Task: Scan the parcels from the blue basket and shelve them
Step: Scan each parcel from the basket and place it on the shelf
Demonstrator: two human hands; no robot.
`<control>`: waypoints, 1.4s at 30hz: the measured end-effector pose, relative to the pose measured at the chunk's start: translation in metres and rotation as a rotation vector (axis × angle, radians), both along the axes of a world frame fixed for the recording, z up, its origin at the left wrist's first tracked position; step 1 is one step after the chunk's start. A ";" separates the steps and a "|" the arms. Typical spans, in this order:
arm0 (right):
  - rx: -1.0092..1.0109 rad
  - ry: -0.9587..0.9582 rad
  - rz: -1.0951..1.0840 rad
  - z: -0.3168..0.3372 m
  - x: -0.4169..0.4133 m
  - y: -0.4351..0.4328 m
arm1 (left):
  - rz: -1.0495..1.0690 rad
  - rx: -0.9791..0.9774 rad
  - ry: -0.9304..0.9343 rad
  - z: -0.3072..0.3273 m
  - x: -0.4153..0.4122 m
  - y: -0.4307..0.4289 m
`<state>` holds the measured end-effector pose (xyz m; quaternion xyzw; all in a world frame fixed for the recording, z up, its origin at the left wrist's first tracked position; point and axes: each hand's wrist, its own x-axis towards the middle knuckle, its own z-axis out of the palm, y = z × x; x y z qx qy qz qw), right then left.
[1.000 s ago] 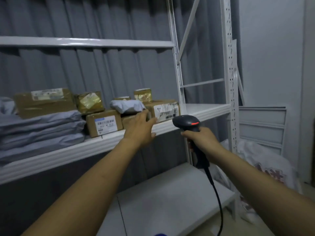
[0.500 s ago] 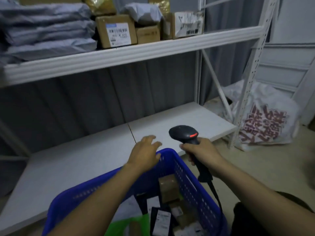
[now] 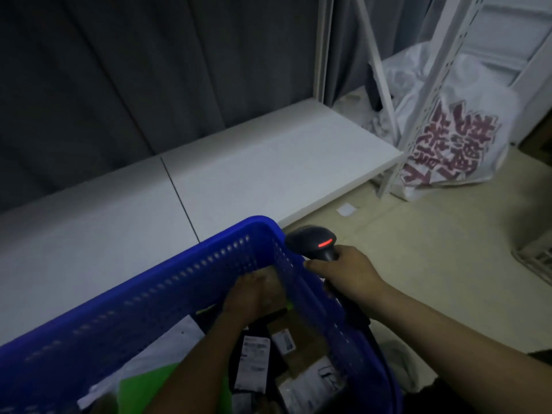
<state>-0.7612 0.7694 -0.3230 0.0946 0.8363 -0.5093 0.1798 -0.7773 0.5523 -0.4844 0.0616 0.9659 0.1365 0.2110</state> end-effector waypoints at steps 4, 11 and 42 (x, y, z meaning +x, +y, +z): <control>-0.012 -0.078 -0.001 -0.008 -0.015 0.002 | 0.014 0.053 -0.083 -0.058 -0.035 0.002; -0.003 -0.108 -0.006 -0.014 -0.023 -0.002 | 0.121 0.043 -0.073 -0.079 -0.042 0.004; -0.733 -0.239 -0.123 0.040 0.033 -0.056 | 0.556 1.098 0.075 0.191 0.158 -0.039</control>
